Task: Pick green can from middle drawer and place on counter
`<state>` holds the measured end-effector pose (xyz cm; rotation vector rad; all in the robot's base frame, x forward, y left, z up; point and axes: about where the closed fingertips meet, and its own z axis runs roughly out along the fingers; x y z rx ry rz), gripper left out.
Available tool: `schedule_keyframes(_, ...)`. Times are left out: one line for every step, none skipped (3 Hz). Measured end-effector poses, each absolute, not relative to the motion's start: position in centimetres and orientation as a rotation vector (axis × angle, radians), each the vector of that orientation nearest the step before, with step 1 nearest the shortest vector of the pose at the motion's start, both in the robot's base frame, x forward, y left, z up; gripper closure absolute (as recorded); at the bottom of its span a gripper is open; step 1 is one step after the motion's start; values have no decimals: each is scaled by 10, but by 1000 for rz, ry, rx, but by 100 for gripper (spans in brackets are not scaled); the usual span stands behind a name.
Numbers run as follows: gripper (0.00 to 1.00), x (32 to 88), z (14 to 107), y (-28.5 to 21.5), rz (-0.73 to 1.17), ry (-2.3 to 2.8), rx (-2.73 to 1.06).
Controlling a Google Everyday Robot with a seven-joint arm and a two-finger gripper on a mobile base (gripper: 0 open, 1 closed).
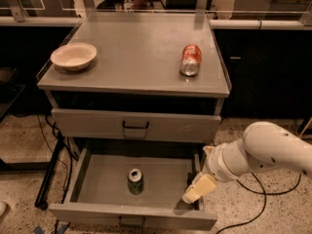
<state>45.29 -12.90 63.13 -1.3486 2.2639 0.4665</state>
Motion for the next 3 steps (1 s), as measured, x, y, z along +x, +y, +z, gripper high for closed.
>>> schedule_keyframes(0,449,624,-127,504,2252,-1346)
schedule_keyframes(0,432,560,-95,672,2274,-1247)
schedule_keyframes(0,433,516,-72,760,2257,-1181)
